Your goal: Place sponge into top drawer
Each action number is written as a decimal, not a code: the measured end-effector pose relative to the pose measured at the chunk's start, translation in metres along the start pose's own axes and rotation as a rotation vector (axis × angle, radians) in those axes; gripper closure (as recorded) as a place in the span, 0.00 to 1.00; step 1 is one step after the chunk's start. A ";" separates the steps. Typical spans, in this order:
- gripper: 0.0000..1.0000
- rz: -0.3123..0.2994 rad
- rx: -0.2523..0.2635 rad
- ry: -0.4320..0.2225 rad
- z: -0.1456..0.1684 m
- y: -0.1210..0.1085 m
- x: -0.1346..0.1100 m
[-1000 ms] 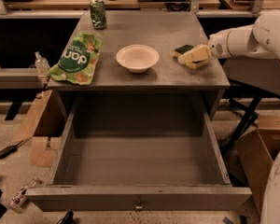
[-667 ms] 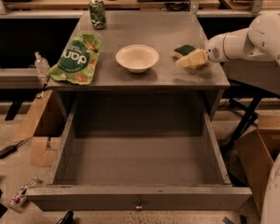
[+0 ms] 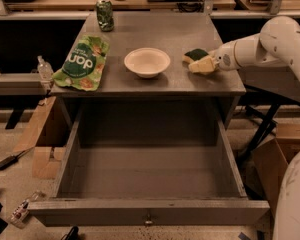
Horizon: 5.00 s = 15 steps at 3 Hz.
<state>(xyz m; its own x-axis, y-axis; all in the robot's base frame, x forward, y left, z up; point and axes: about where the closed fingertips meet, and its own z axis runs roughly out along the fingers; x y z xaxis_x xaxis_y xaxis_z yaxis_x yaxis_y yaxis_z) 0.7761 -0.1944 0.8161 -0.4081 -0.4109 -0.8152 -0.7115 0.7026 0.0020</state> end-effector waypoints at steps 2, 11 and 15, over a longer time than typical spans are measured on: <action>1.00 0.000 0.000 0.000 -0.004 0.000 -0.006; 1.00 0.007 -0.352 0.026 -0.028 0.244 0.142; 0.27 -0.179 -0.276 0.085 0.081 0.256 0.178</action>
Offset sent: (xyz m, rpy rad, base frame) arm 0.0000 0.0000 0.0052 0.0000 0.0000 0.0000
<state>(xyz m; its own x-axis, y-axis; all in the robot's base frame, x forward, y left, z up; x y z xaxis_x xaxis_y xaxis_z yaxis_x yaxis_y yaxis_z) 0.5677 -0.0411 0.6248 -0.3007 -0.5689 -0.7655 -0.8996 0.4357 0.0296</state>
